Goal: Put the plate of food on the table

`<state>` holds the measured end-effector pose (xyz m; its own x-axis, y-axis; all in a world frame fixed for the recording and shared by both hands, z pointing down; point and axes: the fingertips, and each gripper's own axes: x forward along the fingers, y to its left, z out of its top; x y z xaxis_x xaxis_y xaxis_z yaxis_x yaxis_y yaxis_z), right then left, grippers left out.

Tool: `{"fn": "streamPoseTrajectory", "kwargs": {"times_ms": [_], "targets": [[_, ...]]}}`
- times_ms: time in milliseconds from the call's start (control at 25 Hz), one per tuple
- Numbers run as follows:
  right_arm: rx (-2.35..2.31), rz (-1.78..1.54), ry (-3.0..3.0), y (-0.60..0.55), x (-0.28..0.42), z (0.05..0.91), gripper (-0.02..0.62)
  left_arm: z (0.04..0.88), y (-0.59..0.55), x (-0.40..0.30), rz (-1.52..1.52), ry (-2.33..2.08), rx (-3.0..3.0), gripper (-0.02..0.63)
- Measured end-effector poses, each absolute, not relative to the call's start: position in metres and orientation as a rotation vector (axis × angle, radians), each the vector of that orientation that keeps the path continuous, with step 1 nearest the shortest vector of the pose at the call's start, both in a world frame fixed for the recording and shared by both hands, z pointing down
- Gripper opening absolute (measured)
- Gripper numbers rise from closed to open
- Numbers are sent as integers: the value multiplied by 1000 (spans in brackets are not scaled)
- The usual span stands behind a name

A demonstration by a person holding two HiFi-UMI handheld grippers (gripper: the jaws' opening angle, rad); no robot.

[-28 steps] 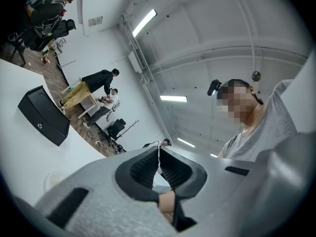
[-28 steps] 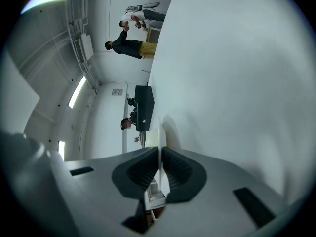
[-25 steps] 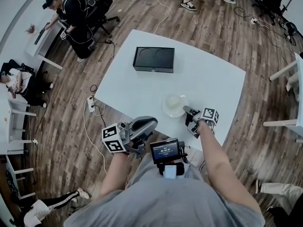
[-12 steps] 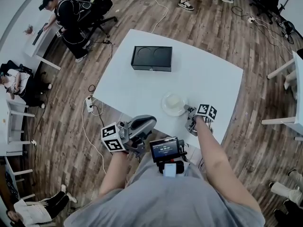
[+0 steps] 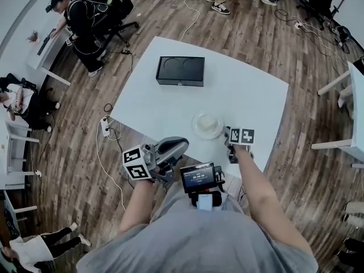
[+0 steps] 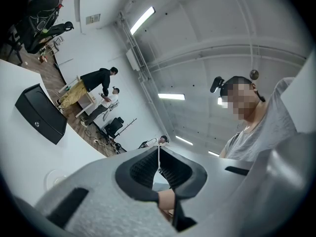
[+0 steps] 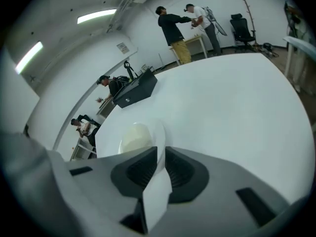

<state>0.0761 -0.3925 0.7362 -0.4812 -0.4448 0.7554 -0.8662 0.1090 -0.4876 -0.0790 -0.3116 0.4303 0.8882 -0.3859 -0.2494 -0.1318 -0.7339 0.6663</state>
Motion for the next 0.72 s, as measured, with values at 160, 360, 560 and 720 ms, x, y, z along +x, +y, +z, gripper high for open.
{"fn": "streamPoseTrajectory", "kwargs": {"times_ms": [160,360,560,720], "targets": [[1238,1234,-2041,-391,74,721,46,432,-313,-79,-484,-368,2380,21],[1140,1108,-2181,-385,69,699,44,438,-316,-75,-469,-393,2383,21],[997,876,-2389,-368,51,658,44,440,-313,-75,-452,-405,2384,21],[915,719,-2463,-346,48,636,44,439,-307,-69,-434,-406,2396,21]]}}
